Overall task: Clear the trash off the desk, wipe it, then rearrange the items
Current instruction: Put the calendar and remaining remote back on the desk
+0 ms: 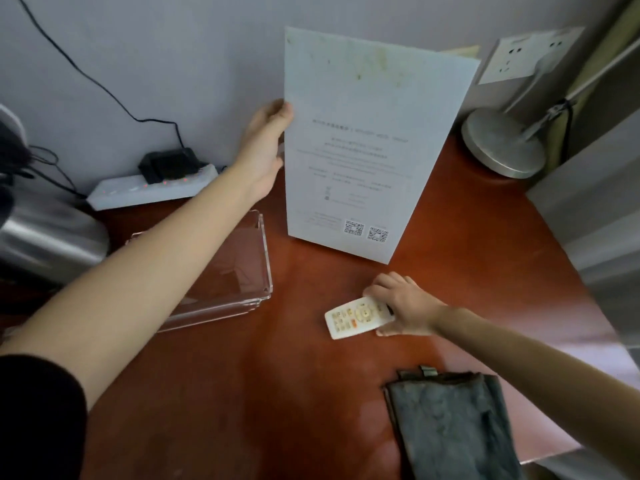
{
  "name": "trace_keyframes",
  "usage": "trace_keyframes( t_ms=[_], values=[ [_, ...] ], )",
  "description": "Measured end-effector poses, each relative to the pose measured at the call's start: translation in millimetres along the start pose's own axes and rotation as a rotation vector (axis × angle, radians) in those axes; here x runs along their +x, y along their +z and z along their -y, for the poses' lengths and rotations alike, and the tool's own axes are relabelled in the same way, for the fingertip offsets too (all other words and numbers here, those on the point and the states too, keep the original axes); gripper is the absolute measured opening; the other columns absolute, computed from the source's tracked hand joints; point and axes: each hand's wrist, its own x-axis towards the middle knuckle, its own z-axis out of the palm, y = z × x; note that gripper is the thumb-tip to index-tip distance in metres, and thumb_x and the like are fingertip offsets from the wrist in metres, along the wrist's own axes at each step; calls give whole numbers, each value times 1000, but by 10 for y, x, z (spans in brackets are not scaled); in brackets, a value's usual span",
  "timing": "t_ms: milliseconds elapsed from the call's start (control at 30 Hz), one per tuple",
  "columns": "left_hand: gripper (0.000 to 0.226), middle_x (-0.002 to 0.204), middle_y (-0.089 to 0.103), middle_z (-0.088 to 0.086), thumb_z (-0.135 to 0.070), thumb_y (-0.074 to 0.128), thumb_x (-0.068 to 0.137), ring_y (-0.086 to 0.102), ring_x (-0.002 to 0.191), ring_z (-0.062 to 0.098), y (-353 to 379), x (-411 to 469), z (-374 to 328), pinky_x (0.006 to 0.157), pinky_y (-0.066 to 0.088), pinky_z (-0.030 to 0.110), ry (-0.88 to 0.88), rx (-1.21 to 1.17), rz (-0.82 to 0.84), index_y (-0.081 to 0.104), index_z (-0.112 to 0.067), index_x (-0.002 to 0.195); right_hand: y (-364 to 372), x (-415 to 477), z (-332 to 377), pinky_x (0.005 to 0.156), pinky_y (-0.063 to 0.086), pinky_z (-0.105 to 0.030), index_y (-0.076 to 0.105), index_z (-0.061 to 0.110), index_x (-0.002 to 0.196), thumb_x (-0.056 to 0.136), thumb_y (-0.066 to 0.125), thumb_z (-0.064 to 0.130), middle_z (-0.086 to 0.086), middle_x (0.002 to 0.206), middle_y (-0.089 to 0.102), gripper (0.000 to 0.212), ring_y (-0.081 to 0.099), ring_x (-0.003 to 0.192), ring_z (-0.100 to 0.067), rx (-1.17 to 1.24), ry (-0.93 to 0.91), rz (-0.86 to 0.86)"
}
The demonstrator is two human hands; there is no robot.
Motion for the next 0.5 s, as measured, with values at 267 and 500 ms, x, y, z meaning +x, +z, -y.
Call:
trace_keyframes(
  t_ms=[267,500],
  values=[
    [23,113,56,-10,-33,47,96,52,99,3,-69,-482,519,83,39,26,-67,192,-278,46,-24,116,-548,-117,-254,81,48,-38,63,28,91,72,46,53,8,90,64,35,58,82,-16,539,199,-336],
    [13,99,52,-12,-32,30,101,49,91,4,210,-578,733,94,39,39,-173,14,-319,41,-28,107,-1119,38,-233,100,39,-35,44,31,132,92,38,43,7,138,47,42,46,125,-11,1129,86,-566]
  ],
)
